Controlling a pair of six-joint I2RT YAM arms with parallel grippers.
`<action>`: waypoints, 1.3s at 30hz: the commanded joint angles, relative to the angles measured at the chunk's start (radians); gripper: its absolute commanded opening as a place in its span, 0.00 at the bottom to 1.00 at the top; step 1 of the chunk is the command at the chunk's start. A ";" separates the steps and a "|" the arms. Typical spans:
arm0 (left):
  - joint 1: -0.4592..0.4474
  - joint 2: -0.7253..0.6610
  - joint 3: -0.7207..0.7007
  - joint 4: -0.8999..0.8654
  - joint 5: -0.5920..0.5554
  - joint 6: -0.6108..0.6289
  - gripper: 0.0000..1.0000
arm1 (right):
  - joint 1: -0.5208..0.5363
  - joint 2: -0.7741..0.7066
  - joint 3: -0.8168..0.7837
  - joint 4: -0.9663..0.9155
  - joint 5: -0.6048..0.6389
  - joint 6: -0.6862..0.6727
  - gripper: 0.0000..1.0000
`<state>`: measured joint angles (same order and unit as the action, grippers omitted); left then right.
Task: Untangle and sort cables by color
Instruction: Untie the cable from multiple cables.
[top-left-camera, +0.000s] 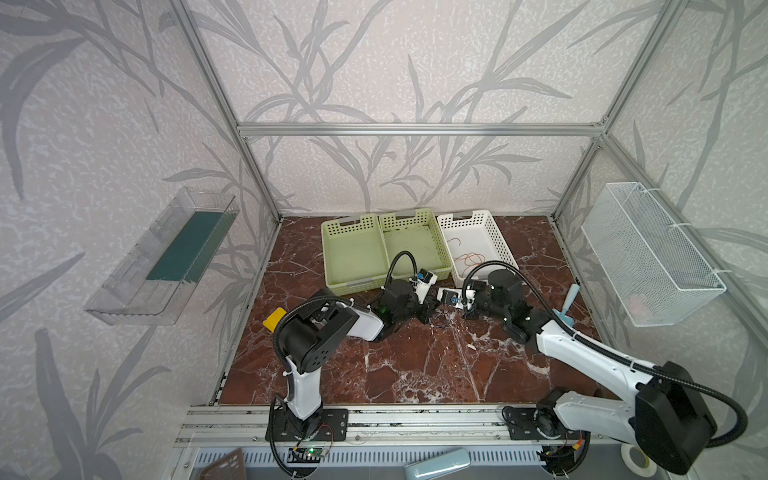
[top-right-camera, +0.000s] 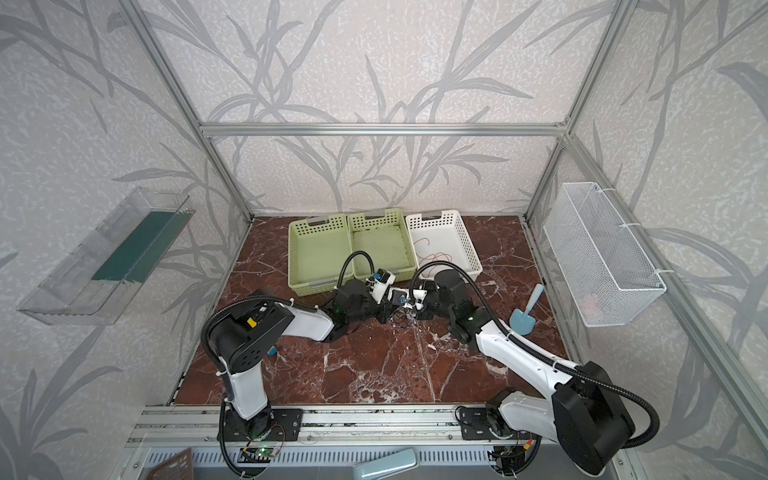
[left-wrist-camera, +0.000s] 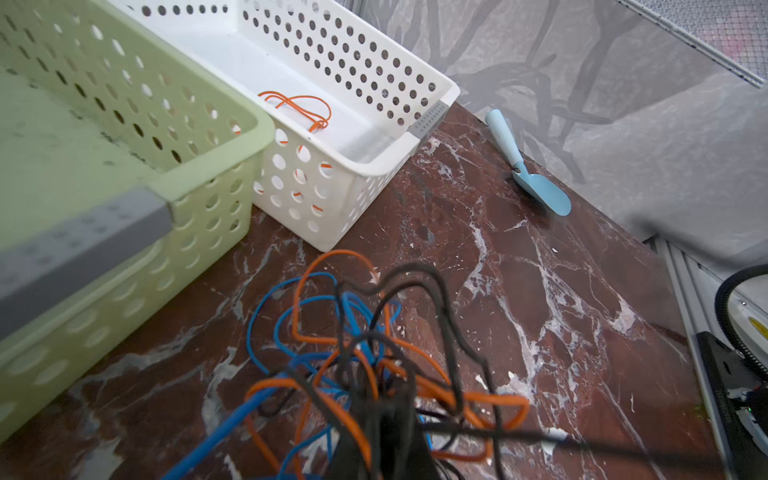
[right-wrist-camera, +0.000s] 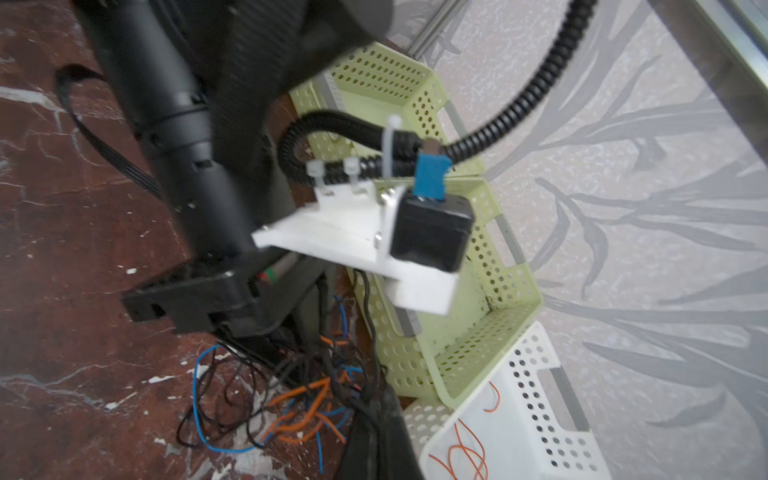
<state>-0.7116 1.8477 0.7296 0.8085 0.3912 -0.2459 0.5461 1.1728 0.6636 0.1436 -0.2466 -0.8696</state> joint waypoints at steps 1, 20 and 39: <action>0.000 -0.095 -0.028 -0.125 -0.138 0.056 0.00 | -0.036 -0.078 0.042 -0.062 0.065 0.014 0.00; 0.036 -0.297 -0.066 -0.454 -0.468 0.149 0.00 | -0.181 -0.179 0.068 -0.190 0.262 0.078 0.00; 0.060 -0.334 -0.086 -0.521 -0.559 0.124 0.00 | -0.333 -0.259 0.051 -0.200 0.589 0.243 0.00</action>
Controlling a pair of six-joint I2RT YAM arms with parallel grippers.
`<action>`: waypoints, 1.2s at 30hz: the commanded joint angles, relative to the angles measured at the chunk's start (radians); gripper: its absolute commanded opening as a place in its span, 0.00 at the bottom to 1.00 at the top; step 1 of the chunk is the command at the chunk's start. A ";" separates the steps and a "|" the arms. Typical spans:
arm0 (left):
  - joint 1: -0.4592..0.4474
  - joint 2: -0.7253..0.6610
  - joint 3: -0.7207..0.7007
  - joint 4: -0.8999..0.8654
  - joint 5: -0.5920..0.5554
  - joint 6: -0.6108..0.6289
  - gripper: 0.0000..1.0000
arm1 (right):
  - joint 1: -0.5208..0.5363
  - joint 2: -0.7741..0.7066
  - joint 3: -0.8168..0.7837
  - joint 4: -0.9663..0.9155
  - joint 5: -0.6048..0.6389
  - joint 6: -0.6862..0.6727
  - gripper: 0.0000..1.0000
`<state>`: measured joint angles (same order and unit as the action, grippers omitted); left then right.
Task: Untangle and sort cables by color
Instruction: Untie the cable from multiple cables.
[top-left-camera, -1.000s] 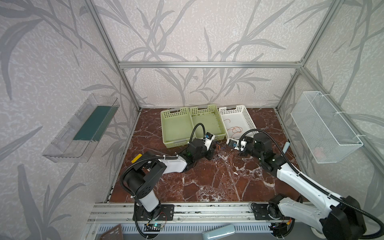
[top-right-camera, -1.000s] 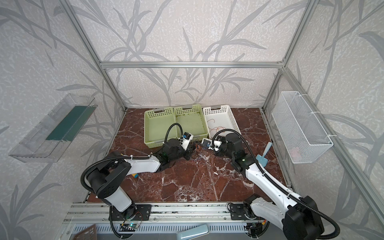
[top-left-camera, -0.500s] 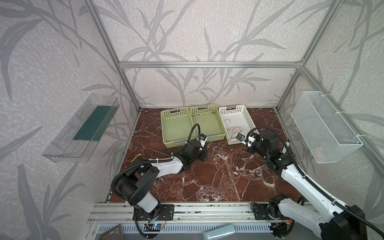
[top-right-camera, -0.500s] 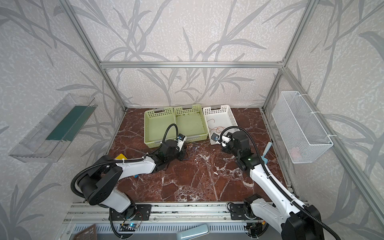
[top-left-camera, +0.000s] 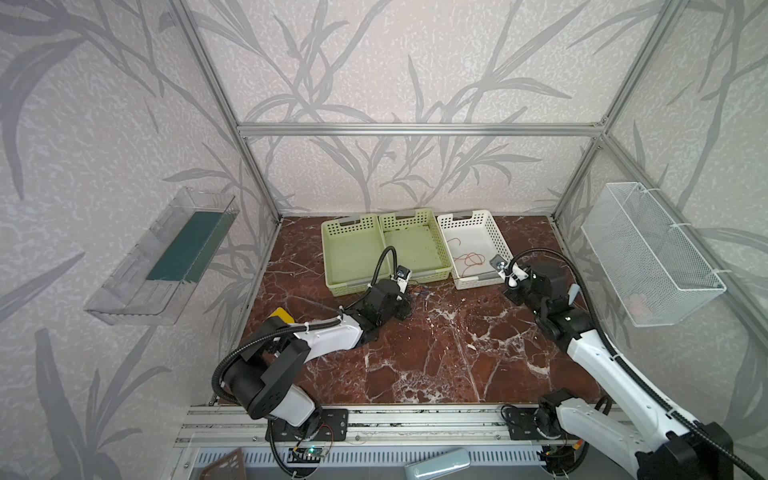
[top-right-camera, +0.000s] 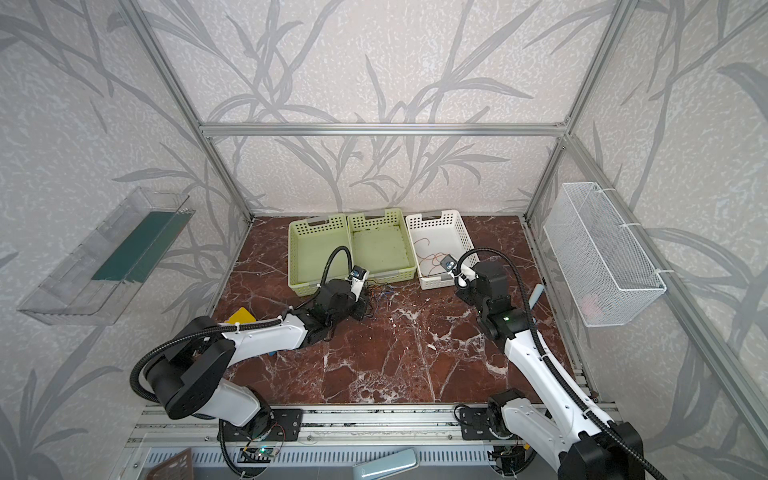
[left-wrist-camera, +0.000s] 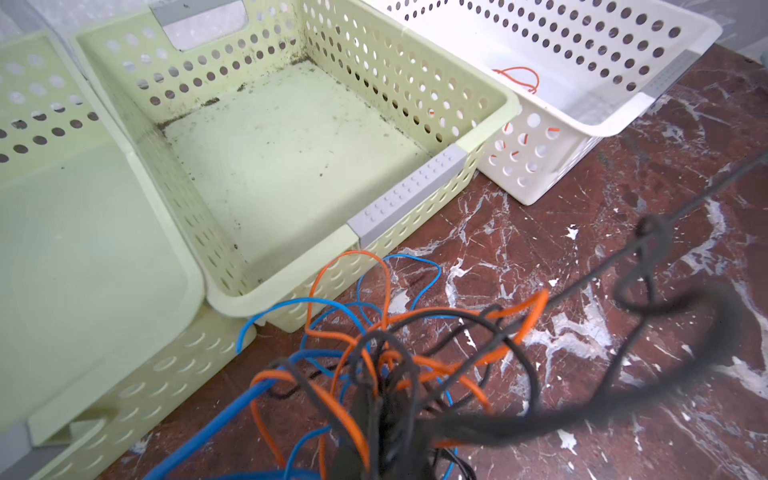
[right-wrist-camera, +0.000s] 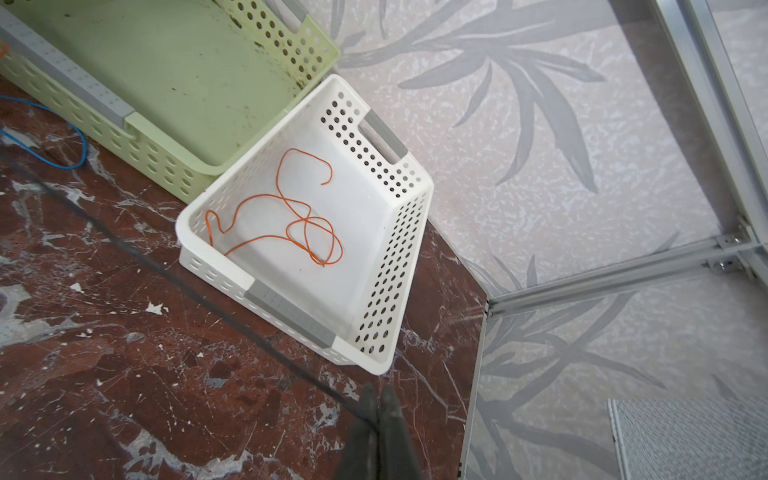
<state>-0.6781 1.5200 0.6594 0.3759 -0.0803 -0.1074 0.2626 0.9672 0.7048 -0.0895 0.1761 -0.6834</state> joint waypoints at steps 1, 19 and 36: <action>0.028 -0.008 -0.015 -0.093 -0.092 -0.014 0.00 | -0.060 -0.059 0.005 0.033 0.178 0.063 0.00; 0.080 -0.067 -0.035 -0.129 -0.081 -0.026 0.00 | -0.301 -0.140 -0.048 -0.017 0.018 0.155 0.00; 0.078 -0.088 0.030 -0.244 0.035 0.155 0.00 | -0.122 0.040 -0.135 -0.042 -0.047 0.085 0.00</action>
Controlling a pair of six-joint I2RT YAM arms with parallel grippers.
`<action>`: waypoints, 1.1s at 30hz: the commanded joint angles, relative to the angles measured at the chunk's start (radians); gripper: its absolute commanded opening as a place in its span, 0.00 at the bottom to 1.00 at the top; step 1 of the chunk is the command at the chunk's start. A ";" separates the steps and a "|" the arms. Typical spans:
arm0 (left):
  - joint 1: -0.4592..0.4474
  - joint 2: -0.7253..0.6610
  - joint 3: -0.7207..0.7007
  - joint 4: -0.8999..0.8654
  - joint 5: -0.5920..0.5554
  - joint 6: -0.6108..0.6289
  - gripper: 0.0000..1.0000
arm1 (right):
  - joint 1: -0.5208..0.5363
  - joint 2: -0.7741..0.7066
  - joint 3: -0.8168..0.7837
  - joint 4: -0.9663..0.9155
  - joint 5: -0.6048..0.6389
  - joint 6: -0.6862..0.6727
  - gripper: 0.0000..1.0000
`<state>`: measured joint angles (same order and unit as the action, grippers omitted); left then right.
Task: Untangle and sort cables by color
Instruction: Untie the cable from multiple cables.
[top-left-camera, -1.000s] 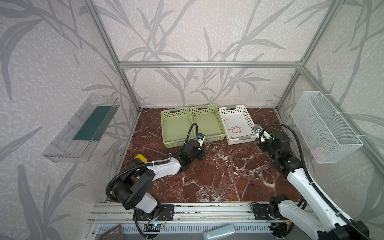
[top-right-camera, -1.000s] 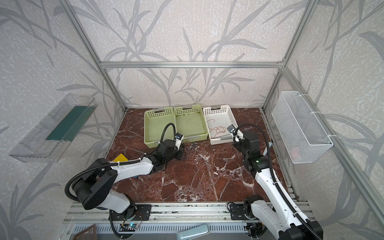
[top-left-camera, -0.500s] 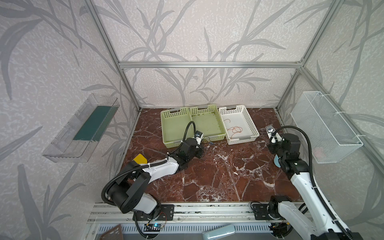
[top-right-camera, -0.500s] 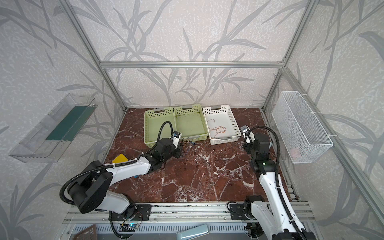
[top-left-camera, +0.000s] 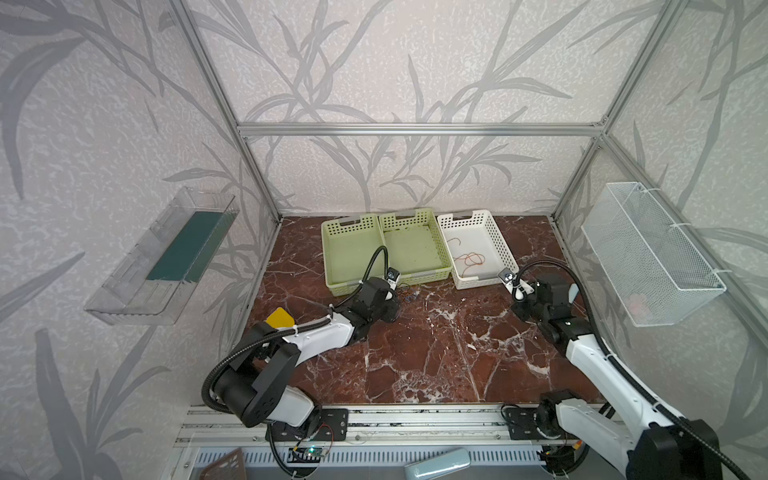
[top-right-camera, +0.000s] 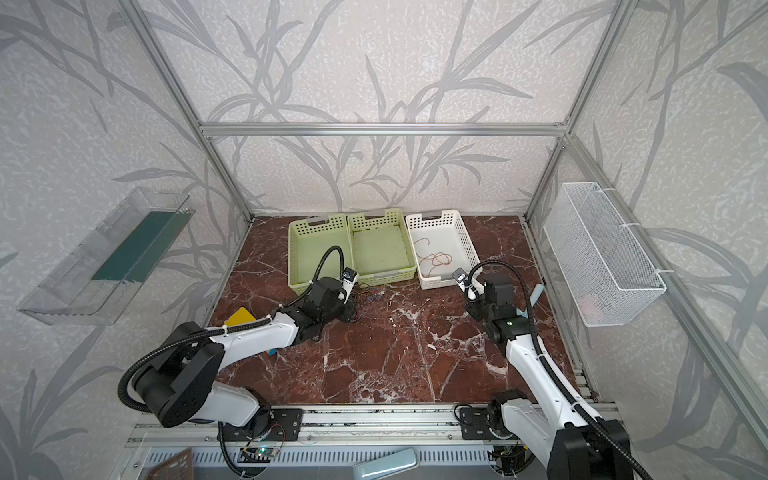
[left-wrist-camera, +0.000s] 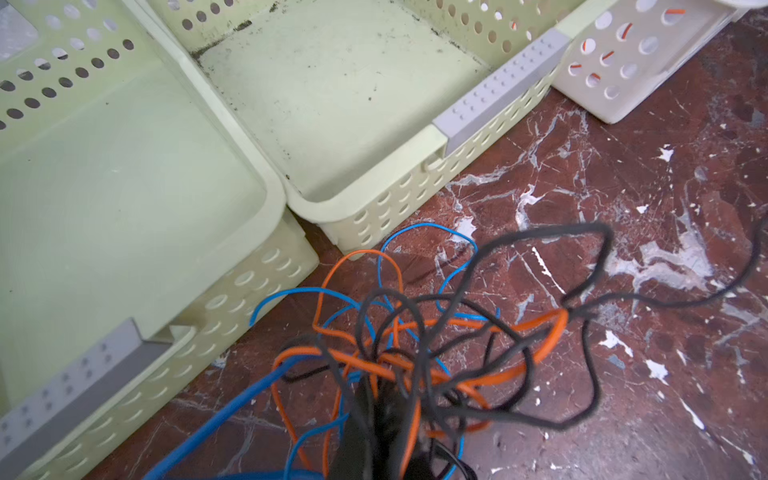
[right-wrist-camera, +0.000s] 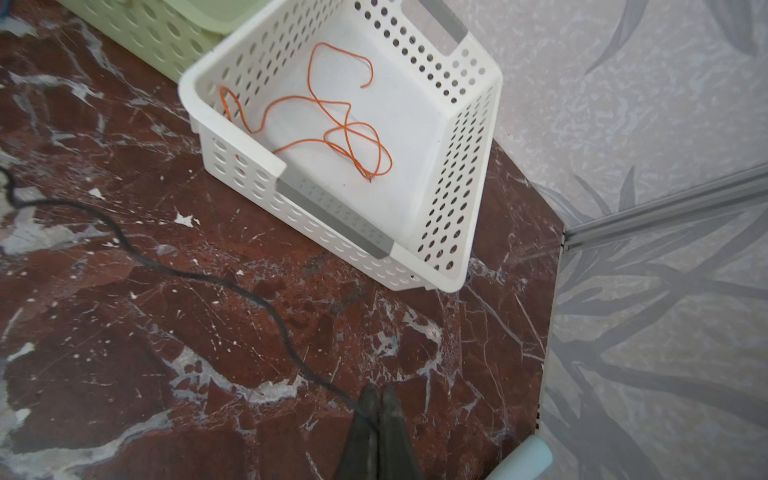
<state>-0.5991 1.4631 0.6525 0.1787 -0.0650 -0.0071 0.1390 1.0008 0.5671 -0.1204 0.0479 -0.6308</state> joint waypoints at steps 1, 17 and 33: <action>-0.001 -0.031 0.042 -0.052 0.035 0.065 0.00 | 0.002 0.013 -0.007 -0.004 0.081 0.043 0.04; -0.015 -0.053 0.073 -0.041 0.133 0.150 0.00 | 0.012 0.008 -0.006 -0.031 -0.023 0.026 0.73; -0.042 -0.097 0.075 -0.027 0.148 0.173 0.00 | 0.568 0.400 0.077 0.369 -0.378 0.030 0.67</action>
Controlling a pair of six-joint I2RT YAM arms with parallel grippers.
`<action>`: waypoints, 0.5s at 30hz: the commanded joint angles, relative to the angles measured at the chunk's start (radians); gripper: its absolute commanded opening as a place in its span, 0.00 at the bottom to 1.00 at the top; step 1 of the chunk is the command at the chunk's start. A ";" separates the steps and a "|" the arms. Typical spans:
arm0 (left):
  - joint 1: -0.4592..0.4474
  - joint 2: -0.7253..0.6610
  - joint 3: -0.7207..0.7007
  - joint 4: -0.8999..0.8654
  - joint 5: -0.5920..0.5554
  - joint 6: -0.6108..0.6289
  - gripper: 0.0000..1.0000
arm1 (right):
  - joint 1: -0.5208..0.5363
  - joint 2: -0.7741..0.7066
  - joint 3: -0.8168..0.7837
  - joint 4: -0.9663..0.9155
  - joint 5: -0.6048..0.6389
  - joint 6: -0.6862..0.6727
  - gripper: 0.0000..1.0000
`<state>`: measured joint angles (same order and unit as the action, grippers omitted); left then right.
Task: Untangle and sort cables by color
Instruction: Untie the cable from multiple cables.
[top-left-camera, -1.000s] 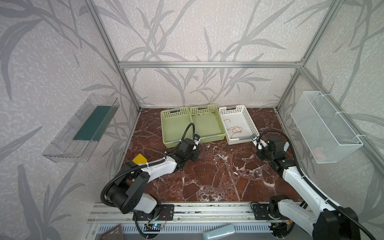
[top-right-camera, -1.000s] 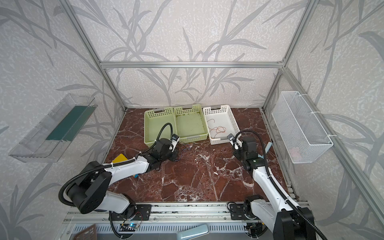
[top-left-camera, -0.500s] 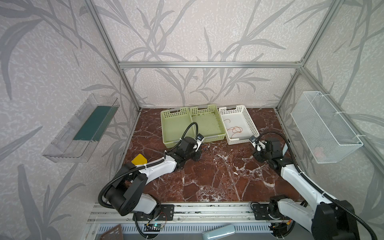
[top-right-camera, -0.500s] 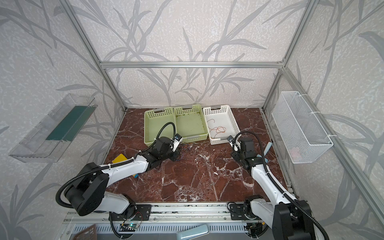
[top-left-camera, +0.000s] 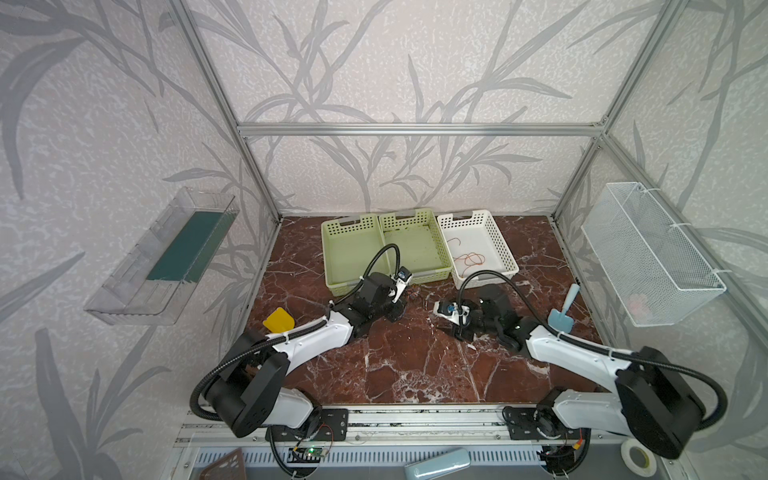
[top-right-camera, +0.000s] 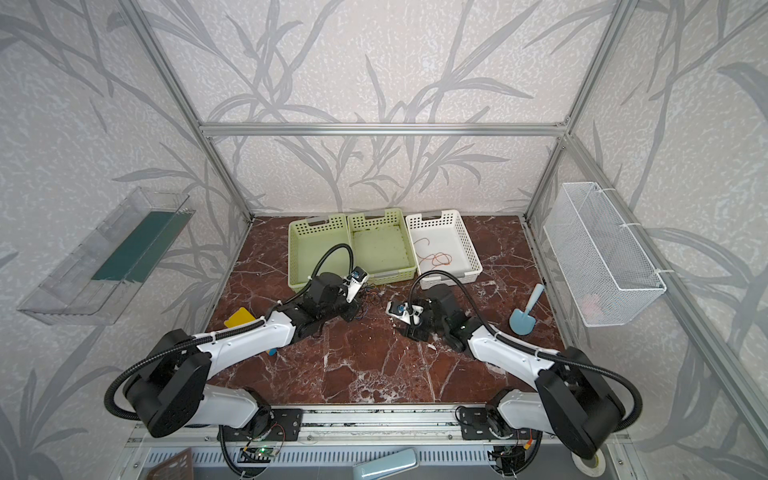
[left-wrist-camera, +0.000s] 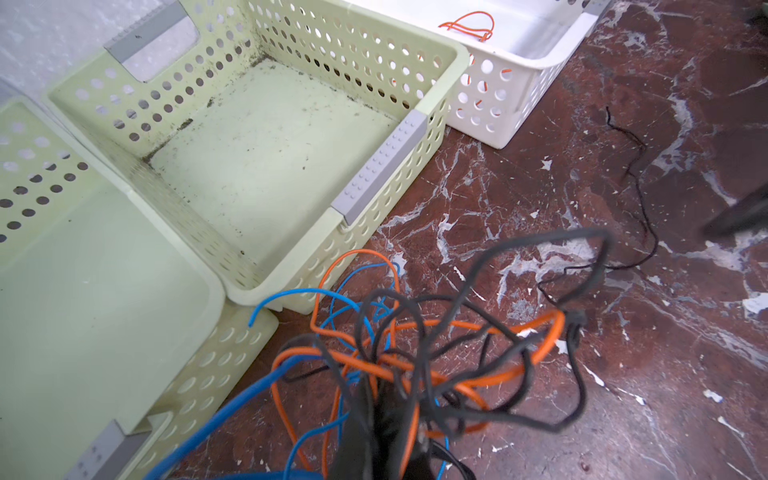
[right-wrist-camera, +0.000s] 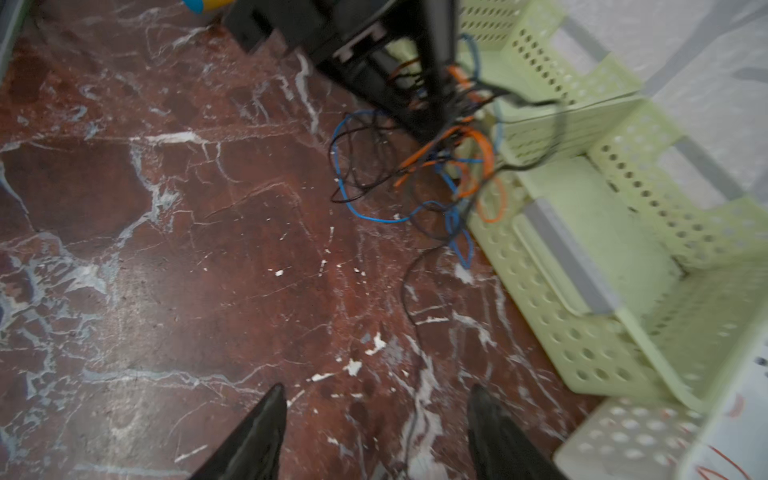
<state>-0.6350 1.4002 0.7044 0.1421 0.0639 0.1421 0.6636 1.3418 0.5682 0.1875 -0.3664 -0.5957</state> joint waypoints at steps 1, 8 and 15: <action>-0.007 -0.038 0.023 0.011 0.022 0.025 0.00 | 0.044 0.093 0.088 0.093 0.034 0.014 0.66; -0.014 -0.069 0.007 0.014 0.023 0.024 0.00 | 0.044 0.219 0.105 0.217 0.064 0.025 0.60; -0.019 -0.071 0.003 0.023 0.030 0.016 0.00 | 0.044 0.236 0.100 0.263 0.111 0.034 0.49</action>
<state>-0.6479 1.3495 0.7044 0.1448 0.0807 0.1432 0.7086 1.5772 0.6540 0.3981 -0.2878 -0.5724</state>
